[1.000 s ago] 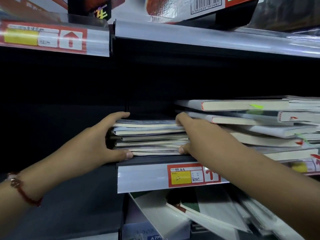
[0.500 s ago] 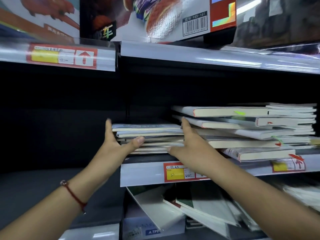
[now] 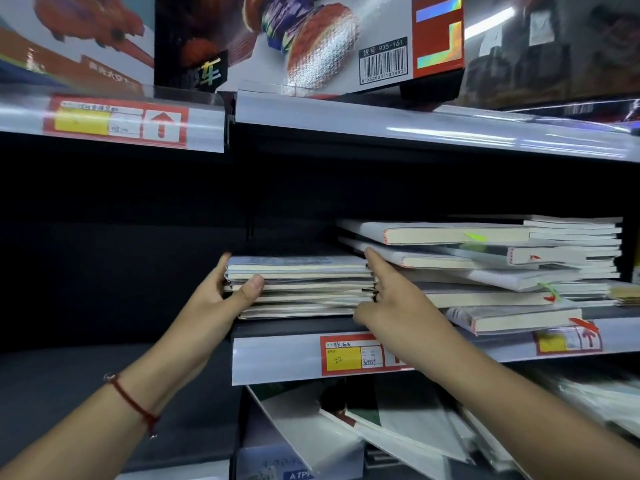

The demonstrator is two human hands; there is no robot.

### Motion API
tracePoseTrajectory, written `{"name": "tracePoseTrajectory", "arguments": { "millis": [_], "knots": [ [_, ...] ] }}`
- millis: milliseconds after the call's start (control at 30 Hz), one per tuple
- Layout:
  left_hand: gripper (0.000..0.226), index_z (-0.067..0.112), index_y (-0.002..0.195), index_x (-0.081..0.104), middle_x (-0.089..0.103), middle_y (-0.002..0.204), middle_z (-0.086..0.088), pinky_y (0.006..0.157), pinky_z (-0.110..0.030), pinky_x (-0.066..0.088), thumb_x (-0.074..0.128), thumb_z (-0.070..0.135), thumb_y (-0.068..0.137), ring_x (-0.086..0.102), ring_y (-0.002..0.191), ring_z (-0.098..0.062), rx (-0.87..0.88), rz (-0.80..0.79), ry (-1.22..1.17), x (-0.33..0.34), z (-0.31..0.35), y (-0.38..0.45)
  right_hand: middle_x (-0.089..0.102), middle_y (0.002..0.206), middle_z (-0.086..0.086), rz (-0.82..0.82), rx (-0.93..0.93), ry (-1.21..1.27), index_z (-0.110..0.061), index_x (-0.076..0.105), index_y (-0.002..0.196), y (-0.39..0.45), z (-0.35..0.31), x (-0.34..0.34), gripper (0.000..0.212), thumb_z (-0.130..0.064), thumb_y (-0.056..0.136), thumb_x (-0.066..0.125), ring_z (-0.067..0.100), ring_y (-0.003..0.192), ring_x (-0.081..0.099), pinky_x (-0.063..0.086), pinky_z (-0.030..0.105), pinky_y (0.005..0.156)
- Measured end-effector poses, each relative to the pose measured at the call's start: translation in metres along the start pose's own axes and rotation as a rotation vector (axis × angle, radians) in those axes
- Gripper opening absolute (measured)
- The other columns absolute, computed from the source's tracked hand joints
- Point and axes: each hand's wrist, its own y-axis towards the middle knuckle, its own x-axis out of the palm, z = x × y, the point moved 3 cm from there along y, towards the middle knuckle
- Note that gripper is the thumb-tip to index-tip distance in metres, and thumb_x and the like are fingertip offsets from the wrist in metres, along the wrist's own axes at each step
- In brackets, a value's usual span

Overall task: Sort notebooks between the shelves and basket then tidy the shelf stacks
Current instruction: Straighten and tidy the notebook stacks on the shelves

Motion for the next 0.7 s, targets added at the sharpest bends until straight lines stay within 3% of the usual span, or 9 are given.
{"name": "tracePoseTrajectory", "arguments": {
  "millis": [33,67,167,267,367,467,567,700],
  "knots": [
    [0.11,0.03,0.153,0.032,0.058,0.14,0.008,0.115,-0.042,0.036,0.077,0.073,0.063,0.053,0.131,-0.013,0.007,-0.014,0.012,-0.001,-0.001,0.0,0.054,0.096,-0.025,-0.004,-0.008,-0.118,-0.047,0.011,0.152,-0.002,-0.001,-0.001,0.079,-0.013,0.093,0.052,0.009,0.091,0.067,0.055,0.026,0.061],
    [0.1,0.029,0.149,0.04,0.061,0.137,0.007,0.113,-0.042,0.038,0.077,0.071,0.065,0.056,0.128,-0.013,0.023,-0.03,0.045,-0.002,0.001,0.001,0.054,0.098,-0.023,0.009,-0.035,-0.241,-0.043,0.013,0.151,-0.005,-0.003,-0.003,0.073,-0.017,0.095,0.051,0.005,0.084,0.064,0.048,0.02,0.056],
    [0.075,0.031,0.135,0.057,0.069,0.125,0.01,0.107,-0.038,0.044,0.072,0.064,0.069,0.064,0.117,-0.008,0.089,-0.047,0.133,-0.007,0.004,0.002,0.049,0.12,-0.018,0.103,-0.093,-0.4,-0.04,0.028,0.143,-0.015,0.001,-0.007,0.054,-0.022,0.097,0.052,0.006,0.1,0.058,0.045,0.021,0.073],
    [0.092,0.028,0.145,0.048,0.065,0.131,0.011,0.111,-0.039,0.042,0.071,0.069,0.066,0.061,0.121,-0.007,0.088,-0.012,0.159,-0.011,-0.001,0.004,0.048,0.108,-0.019,0.095,-0.062,-0.423,-0.042,0.036,0.12,-0.022,0.002,-0.008,0.032,-0.024,0.098,0.052,0.001,0.096,0.054,0.046,0.019,0.075],
    [0.103,0.029,0.151,0.039,0.061,0.137,0.009,0.115,-0.042,0.038,0.073,0.074,0.065,0.058,0.126,-0.011,0.032,-0.029,0.1,-0.008,-0.006,0.004,0.051,0.099,-0.016,-0.034,0.025,-0.445,-0.037,0.035,0.123,-0.015,-0.003,-0.006,0.033,-0.026,0.097,0.05,-0.001,0.078,0.052,0.037,0.011,0.055],
    [0.117,0.028,0.152,0.031,0.063,0.135,0.007,0.113,-0.042,0.038,0.085,0.067,0.055,0.062,0.122,-0.015,-0.062,-0.056,-0.021,0.0,-0.007,0.004,0.058,0.089,-0.002,-0.075,0.102,-0.444,-0.017,0.03,0.134,-0.002,-0.008,0.0,0.047,-0.025,0.093,0.052,0.008,0.066,0.054,0.035,0.024,0.047],
    [0.099,0.025,0.139,0.045,0.07,0.123,0.003,0.103,-0.039,0.047,0.091,0.04,0.053,0.068,0.113,-0.017,-0.126,-0.134,-0.054,0.008,-0.001,-0.001,0.061,0.09,0.004,-0.052,0.155,-0.433,-0.018,0.014,0.145,0.005,-0.008,0.001,0.065,-0.025,0.093,0.052,0.014,0.066,0.058,0.033,0.026,0.045],
    [0.072,0.022,0.133,0.057,0.071,0.121,0.003,0.105,-0.038,0.045,0.085,0.024,0.067,0.068,0.113,-0.015,-0.156,-0.247,0.064,0.011,0.008,-0.009,0.062,0.089,0.003,-0.032,0.165,-0.44,-0.018,0.016,0.144,0.009,-0.007,0.001,0.063,-0.024,0.093,0.051,0.015,0.065,0.06,0.034,0.026,0.045]
  ]
}}
